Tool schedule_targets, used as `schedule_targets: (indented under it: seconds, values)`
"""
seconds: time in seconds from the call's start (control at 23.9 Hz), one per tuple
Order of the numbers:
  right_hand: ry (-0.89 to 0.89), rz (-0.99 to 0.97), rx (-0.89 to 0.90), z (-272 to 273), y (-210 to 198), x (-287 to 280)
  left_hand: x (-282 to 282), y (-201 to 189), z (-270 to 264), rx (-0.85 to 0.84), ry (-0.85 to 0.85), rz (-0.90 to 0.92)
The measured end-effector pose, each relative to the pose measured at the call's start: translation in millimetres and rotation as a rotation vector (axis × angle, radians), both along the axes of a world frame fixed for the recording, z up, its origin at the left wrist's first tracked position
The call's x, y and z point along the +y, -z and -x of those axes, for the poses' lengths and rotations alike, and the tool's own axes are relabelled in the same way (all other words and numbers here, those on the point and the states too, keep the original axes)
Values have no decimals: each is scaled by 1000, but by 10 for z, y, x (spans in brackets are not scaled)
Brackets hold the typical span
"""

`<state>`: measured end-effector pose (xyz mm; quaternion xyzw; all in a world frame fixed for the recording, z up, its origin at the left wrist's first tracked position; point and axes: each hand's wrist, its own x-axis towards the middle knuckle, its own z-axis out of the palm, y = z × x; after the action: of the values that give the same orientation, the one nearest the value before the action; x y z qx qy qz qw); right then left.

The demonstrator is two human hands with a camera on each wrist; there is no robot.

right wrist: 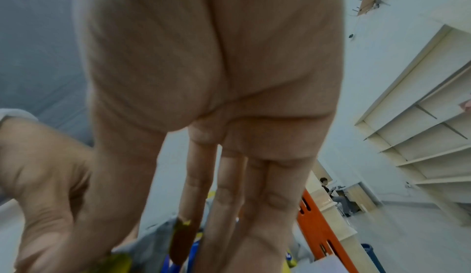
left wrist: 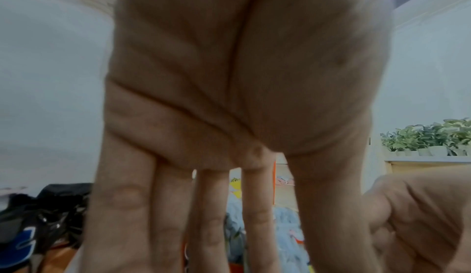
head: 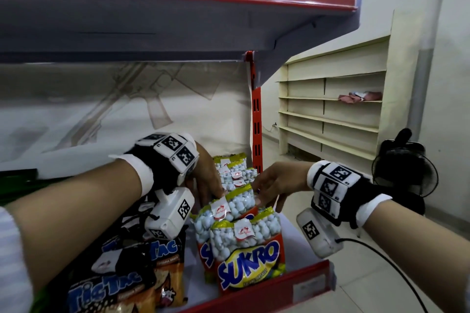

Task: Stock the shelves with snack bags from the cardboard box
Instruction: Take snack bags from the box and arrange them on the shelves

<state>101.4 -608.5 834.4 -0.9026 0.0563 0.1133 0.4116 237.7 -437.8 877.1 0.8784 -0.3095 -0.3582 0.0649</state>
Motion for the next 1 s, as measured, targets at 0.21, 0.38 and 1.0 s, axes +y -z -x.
schedule_targets:
  seconds: [0.21,0.38,1.0]
  values:
    - [84,-25,-103,-3,4,4,-16,39,140,-25,-91,171]
    - [149,-28,-121,43,-12,-51,-5,-203,273,-152,-67,164]
    - [212,-124,-7,226,-56,-96,99,-119,579,-124,155,164]
